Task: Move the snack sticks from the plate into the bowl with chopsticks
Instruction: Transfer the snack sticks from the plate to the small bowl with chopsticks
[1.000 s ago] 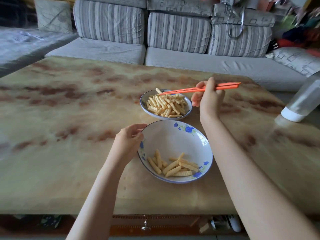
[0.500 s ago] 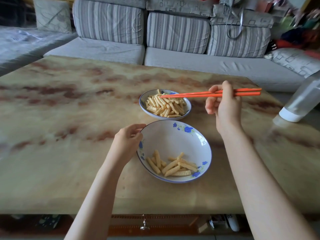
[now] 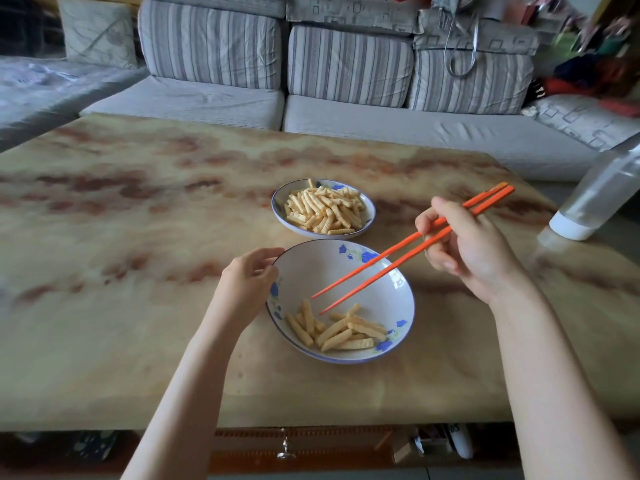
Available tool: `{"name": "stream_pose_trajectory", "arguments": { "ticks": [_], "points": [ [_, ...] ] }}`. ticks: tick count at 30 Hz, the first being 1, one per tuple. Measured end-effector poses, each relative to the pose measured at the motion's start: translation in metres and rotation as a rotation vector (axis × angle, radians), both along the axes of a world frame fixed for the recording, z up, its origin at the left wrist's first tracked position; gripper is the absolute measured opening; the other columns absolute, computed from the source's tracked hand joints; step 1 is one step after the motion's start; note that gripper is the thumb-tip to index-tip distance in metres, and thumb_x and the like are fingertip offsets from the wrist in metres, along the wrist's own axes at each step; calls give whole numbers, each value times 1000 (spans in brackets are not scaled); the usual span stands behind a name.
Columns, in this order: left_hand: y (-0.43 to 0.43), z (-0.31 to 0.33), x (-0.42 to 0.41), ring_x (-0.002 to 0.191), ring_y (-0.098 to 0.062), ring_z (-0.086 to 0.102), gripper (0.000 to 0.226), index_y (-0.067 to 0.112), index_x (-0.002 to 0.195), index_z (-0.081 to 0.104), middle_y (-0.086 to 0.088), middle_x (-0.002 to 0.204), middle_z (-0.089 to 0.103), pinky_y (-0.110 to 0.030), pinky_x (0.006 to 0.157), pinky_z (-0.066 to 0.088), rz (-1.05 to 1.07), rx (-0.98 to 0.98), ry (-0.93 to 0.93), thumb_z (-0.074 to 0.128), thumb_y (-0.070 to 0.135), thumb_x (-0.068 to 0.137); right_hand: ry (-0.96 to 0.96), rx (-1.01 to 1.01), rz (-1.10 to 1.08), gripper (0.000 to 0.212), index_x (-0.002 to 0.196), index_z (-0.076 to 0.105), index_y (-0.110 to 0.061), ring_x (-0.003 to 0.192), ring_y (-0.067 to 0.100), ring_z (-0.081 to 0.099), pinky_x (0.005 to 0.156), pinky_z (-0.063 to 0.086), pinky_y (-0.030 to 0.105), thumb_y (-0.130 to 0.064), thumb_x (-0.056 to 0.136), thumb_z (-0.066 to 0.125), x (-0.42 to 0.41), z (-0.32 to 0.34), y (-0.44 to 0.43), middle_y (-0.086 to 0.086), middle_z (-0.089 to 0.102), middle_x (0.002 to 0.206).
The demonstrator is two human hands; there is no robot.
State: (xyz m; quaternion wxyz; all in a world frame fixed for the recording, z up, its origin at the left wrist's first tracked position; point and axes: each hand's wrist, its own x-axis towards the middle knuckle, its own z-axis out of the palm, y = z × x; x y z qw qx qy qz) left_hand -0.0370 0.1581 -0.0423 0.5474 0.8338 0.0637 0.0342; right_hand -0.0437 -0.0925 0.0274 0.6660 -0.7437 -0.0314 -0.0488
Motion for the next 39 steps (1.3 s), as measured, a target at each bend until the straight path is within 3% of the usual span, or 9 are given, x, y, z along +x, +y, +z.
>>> {"name": "stream_pose_trajectory", "arguments": {
  "ticks": [10, 17, 26, 29, 34, 39],
  "points": [
    [1, 0, 1, 82, -20, 64, 41, 25, 112, 69, 1, 98, 69, -37, 79, 54, 4, 1, -2, 49, 0, 86, 43, -55, 81, 46, 63, 55, -9, 30, 12, 24, 44, 12, 28, -27, 101, 37, 7, -9, 14, 1, 31, 34],
    [1, 1, 0, 83, -17, 63, 41, 24, 112, 69, 1, 98, 68, -28, 75, 52, -2, 2, -4, 47, 0, 86, 42, 58, 30, 43, 64, 48, -8, 28, 14, 26, 34, 20, 18, -26, 101, 35, 9, -11, 13, 3, 33, 33],
    [1, -2, 2, 84, -16, 64, 42, 22, 113, 69, -1, 102, 70, -25, 73, 51, -9, -21, -18, 47, 0, 86, -85, 416, -277, 47, 58, 52, -14, 29, 14, 31, 37, 21, 20, -19, 101, 36, 23, -11, 18, -2, 48, 44],
    [1, -1, 2, 82, -13, 63, 41, 22, 115, 68, 0, 101, 68, -14, 65, 47, -10, -10, -19, 47, 1, 87, -125, 435, -385, 40, 64, 47, -11, 30, 14, 34, 38, 22, 22, -19, 101, 35, 31, -12, 24, -5, 50, 41],
    [1, -2, 2, 87, -17, 64, 41, 22, 114, 69, -2, 105, 70, -20, 69, 49, -8, -9, -27, 48, 1, 87, -141, 414, -461, 39, 65, 48, -10, 31, 15, 35, 37, 23, 21, -19, 100, 34, 50, -16, 39, -3, 45, 37],
    [2, -2, 2, 85, -16, 63, 41, 23, 114, 69, -1, 104, 69, -15, 67, 47, -5, -5, -24, 47, 1, 87, -148, 388, -434, 41, 64, 50, -9, 29, 15, 37, 35, 26, 17, -19, 101, 33, 70, -12, 60, 1, 46, 35]
  ]
}}
